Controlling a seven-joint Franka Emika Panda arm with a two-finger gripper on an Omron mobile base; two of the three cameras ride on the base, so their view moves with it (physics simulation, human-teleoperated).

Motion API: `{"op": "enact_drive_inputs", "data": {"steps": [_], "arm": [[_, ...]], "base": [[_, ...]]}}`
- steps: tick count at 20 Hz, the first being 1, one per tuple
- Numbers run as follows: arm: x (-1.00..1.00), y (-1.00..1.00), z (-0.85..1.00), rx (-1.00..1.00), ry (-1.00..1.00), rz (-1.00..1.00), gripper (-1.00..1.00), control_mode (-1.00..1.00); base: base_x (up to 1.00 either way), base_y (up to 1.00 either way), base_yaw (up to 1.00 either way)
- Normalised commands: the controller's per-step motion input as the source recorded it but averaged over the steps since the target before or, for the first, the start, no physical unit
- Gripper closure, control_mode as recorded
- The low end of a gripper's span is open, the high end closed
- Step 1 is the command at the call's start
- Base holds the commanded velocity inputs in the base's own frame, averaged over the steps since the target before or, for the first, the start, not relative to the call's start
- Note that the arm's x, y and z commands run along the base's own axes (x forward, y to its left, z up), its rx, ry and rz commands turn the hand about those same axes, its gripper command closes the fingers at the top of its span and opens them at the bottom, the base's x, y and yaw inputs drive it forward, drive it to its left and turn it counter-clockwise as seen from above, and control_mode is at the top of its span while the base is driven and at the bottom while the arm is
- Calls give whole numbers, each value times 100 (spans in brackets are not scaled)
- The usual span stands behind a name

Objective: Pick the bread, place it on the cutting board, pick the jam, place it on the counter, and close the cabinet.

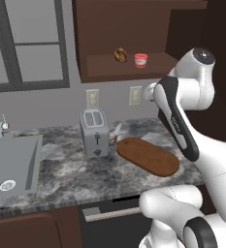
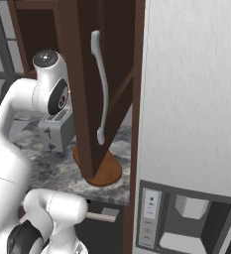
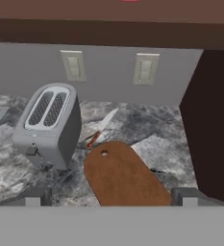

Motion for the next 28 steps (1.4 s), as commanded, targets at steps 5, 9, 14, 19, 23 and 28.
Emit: {"op": "enact_drive_inputs", "data": {"steps": [5, 9, 14, 19, 23, 28], "arm": [[0, 0, 43, 0, -11, 0, -100, -100], [0, 0, 46, 0, -7, 0, -100, -100], [0, 0, 42, 0, -3, 0, -100, -100], [1, 0, 34, 0, -4, 0, -100, -100], [8, 0, 19, 0, -8, 0, -100, -100], [15, 0, 8, 0, -7, 0, -100, -100]], "base": [[0, 0, 0], [0, 0, 0], [0, 0, 0], [0, 0, 0], [0, 0, 0], [0, 0, 0]]}}
